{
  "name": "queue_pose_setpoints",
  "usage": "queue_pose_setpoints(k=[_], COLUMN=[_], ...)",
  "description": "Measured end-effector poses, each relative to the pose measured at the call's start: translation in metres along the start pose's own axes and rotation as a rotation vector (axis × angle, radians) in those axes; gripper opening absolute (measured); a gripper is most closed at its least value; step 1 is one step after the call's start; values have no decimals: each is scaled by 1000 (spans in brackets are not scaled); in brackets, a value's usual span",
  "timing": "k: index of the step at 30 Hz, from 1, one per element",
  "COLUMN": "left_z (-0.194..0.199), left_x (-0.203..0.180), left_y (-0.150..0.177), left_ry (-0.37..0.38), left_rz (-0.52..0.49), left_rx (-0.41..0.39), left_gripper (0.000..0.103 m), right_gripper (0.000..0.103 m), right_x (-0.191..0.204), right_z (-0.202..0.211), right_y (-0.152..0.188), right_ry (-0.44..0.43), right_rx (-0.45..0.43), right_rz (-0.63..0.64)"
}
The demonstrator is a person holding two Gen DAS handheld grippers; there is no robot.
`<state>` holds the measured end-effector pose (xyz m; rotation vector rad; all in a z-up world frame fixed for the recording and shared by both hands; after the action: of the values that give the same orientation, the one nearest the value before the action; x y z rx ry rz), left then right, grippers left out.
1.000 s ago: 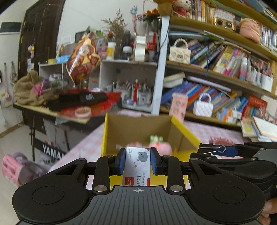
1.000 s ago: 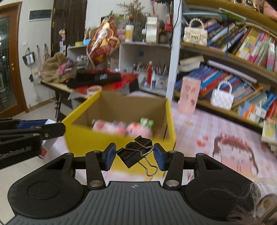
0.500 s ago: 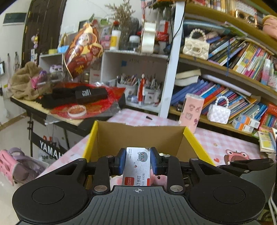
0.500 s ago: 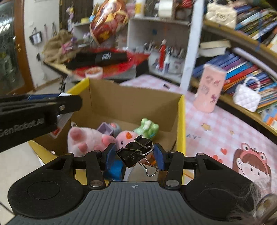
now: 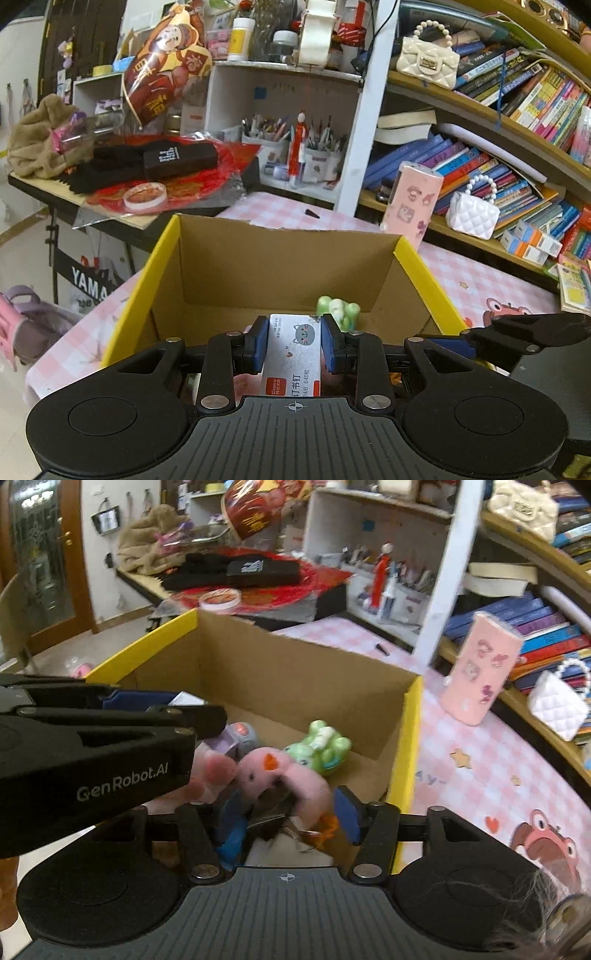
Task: Organize objects
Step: 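Lower the clip and card into the box and open both grippers, then withdraw both grippers from the box away from the table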
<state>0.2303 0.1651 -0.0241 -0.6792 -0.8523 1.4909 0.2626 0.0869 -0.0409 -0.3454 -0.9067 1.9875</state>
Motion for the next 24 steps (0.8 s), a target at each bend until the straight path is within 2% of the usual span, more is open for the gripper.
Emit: queue_pose_setpoints(k=[2, 7, 8, 9, 11, 12, 19, 24], left_z=[-1, -16, -17, -17, -13, -7, 47, 92], left_x=[-2, -8, -9, -7, -4, -3, -4, -15], left_y=[0, 5, 7, 8, 9, 9, 5, 11], left_ry=[5, 19, 17, 8, -8, -1, 18, 29], left_rz=[-13, -42, -41, -31, -14, -7, -10, -80], left_rx=[-2, 49, 63, 67, 58, 34, -86, -154], left_gripper=[28, 31, 37, 53, 74, 78, 85, 92], right_gripper=[58, 58, 56, 57, 58, 59, 59, 63], right_x=[-3, -8, -8, -8, -11, -13, -23, -31], right_z=[11, 43, 49, 55, 67, 72, 112, 136], right_y=[1, 10, 11, 12, 14, 15, 26, 52], right_ry=[12, 28, 35, 56, 91, 91, 199, 313], right_rx=[-33, -130, -143, -161, -199, -212, -315, -337], right_rz=[-20, -30, -30, -25, -32, -46, -168, -320])
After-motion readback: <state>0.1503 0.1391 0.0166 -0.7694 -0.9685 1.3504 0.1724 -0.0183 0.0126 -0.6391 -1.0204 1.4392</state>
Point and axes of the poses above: each gripper's, at about its wrist camera, not at the fingertips, and z roughly against the way its jaws point, x to its left, y to its underside, the point moved 7 cm from there along -z, roughly the way its jaws point, and after that the axes turned 15 degrees about -z, right-handed, at the moved point
